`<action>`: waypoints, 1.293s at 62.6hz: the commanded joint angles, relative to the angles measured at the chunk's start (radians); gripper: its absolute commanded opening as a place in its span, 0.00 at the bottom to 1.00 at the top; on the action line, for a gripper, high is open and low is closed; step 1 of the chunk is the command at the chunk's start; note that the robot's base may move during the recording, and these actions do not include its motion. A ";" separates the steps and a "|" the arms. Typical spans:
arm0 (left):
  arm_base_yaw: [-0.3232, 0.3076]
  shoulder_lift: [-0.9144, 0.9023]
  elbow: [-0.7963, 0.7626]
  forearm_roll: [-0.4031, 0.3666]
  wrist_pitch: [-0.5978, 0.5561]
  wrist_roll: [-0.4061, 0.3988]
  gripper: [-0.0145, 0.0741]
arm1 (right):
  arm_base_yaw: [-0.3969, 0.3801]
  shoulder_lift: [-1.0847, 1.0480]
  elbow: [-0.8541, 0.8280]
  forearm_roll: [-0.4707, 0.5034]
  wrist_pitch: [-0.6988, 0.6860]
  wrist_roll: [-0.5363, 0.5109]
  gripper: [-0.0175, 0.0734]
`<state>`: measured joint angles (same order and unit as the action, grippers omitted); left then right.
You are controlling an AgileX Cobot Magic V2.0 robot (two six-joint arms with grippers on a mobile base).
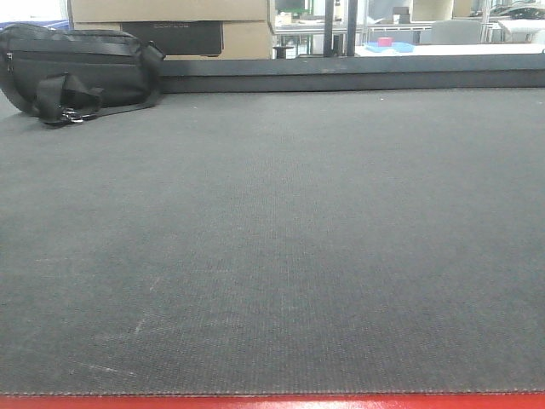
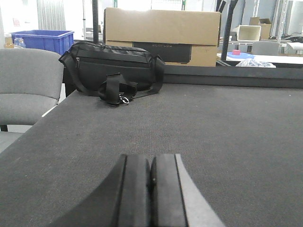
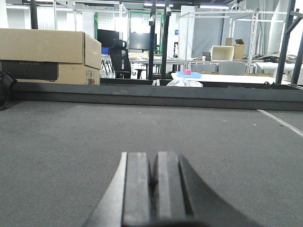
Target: Grab block from conveyor and place in blue bin
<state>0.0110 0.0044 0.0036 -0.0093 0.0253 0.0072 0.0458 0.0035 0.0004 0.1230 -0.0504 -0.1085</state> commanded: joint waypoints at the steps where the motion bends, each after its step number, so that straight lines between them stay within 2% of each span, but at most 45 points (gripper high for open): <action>1: 0.006 -0.004 -0.004 -0.006 -0.013 -0.001 0.04 | -0.003 -0.003 0.000 -0.012 -0.032 -0.006 0.01; 10: 0.005 -0.004 -0.004 -0.006 -0.019 -0.001 0.04 | -0.003 -0.003 0.000 -0.012 -0.034 -0.006 0.01; 20: 0.005 -0.004 -0.004 -0.006 -0.082 -0.001 0.04 | -0.003 -0.003 0.000 -0.012 -0.048 -0.006 0.01; 25: 0.005 -0.004 -0.004 -0.006 -0.053 -0.001 0.04 | -0.003 -0.003 0.000 -0.012 -0.052 -0.006 0.01; 31: 0.005 -0.004 -0.039 -0.006 0.001 -0.001 0.04 | -0.003 -0.003 -0.022 -0.012 0.015 -0.006 0.01; 41: 0.005 0.000 -0.240 -0.006 0.206 -0.001 0.04 | -0.003 -0.003 -0.231 -0.012 0.200 -0.006 0.01; 50: 0.005 0.113 -0.413 -0.006 0.342 -0.001 0.04 | -0.003 0.119 -0.413 -0.012 0.429 -0.006 0.01; 61: 0.005 0.381 -0.622 -0.009 0.539 -0.001 0.04 | -0.003 0.366 -0.620 -0.012 0.623 -0.006 0.01; 66: 0.005 0.535 -0.723 -0.029 0.662 -0.001 0.04 | -0.003 0.499 -0.702 -0.012 0.722 -0.006 0.01; 74: 0.005 0.779 -0.893 -0.036 0.826 -0.001 0.04 | -0.003 0.726 -0.838 -0.012 0.936 -0.006 0.01; 81: 0.005 0.946 -1.013 -0.036 0.896 -0.001 0.04 | -0.003 0.882 -0.934 -0.012 1.072 -0.006 0.01</action>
<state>0.0110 0.8343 -0.9306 -0.0367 0.8711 0.0072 0.0458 0.7830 -0.8696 0.1193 0.9324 -0.1085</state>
